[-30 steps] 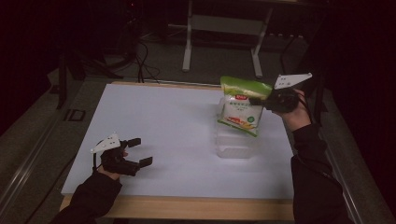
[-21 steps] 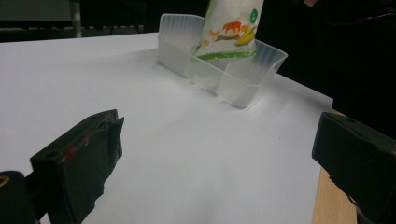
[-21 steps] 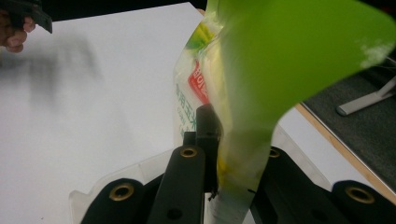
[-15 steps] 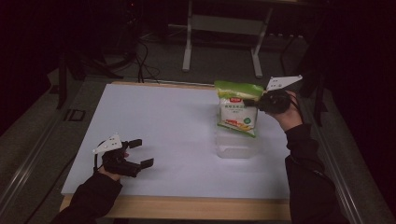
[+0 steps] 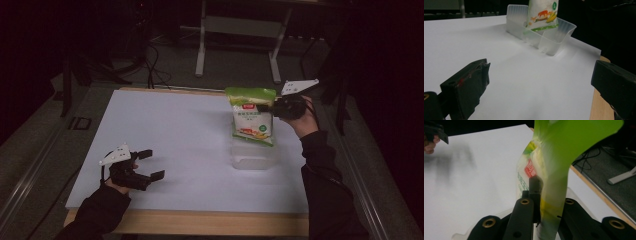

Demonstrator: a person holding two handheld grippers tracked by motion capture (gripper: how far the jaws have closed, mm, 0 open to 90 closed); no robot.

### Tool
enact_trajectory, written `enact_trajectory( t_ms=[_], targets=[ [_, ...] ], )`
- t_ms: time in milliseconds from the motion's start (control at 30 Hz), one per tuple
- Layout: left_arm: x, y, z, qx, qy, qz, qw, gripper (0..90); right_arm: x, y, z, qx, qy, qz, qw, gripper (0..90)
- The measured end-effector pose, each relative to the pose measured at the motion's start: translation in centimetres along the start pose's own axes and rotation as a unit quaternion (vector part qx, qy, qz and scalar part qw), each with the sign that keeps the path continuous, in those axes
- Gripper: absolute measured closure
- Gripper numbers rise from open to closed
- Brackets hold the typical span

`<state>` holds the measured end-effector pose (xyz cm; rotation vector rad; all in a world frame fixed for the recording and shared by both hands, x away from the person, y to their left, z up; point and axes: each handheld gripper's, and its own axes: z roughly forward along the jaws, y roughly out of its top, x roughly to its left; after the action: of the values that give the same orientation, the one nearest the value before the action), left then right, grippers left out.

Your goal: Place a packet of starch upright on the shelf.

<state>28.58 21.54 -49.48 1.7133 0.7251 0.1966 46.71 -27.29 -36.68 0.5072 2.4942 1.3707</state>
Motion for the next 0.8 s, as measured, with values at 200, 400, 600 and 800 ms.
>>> enact_trajectory(
  t_ms=[200,400,600,800],
  targets=[
    [0.0,0.0,-0.1,-0.001,-0.001,0.001,1.0000,2.2,0.0,-1.9,1.0,0.001,0.002,0.024,0.9997,86.3],
    [0.0,0.0,0.0,0.000,-0.001,0.001,1.0000,2.2,-0.1,-4.2,0.6,-0.020,0.000,0.051,0.9985,86.3],
    [-0.1,0.0,0.0,0.002,-0.001,0.003,1.0000,2.2,-0.1,-5.1,0.3,-0.034,-0.009,0.066,0.9972,86.1],
    [0.0,0.0,0.0,0.001,0.000,0.003,1.0000,2.2,-0.1,-5.0,0.3,-0.022,-0.022,0.065,0.9974,86.0]
  ],
)
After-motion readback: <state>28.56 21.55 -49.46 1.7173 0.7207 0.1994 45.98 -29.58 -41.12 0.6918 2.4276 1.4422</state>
